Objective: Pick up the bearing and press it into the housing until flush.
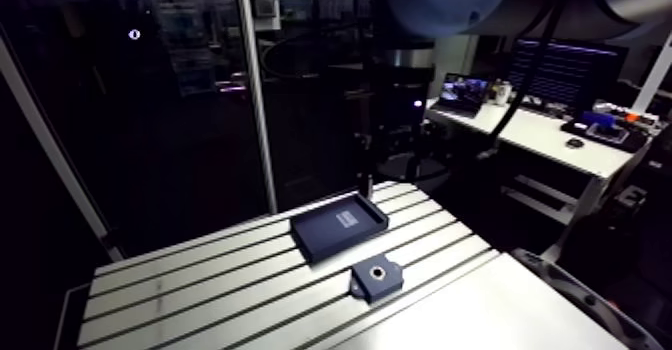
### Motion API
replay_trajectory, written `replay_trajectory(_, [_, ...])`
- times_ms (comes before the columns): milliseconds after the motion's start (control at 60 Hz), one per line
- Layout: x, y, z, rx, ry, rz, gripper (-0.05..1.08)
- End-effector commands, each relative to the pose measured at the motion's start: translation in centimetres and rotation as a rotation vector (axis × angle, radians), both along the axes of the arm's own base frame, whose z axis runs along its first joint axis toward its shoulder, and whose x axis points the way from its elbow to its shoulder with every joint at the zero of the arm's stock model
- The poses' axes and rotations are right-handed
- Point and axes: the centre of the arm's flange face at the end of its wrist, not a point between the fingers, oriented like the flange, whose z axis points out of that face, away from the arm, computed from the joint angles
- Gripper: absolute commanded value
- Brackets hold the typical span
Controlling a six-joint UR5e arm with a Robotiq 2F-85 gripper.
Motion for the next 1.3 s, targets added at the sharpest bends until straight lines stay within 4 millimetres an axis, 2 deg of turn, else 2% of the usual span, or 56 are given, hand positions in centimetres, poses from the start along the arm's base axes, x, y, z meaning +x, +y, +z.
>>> replay_trajectory(17, [-0.7,-0.2,4.9,0.015,0.03,-0.047,0.01])
replay_trajectory(250, [-1.8,-1.5,7.8,0.01,0.054,-0.054,0.01])
replay_trajectory(333, [-2.5,-3.0,8.8,0.005,0.07,-0.053,0.01])
replay_trajectory(467, [-3.4,-5.2,9.3,0.005,0.07,-0.043,0.01])
replay_trajectory(500, [-3.7,-6.3,9.4,0.006,0.068,-0.045,0.01])
replay_trajectory(767, [-4.7,-8.5,11.7,0.014,0.08,-0.059,0.01])
replay_trajectory(883, [-4.9,-10.1,12.6,0.018,0.084,-0.043,0.01])
replay_trajectory(1083, [-4.8,-11.1,13.3,0.016,0.076,-0.045,0.01])
replay_trajectory(1300, [-5.7,-13.4,12.3,0.03,0.056,-0.036,0.01])
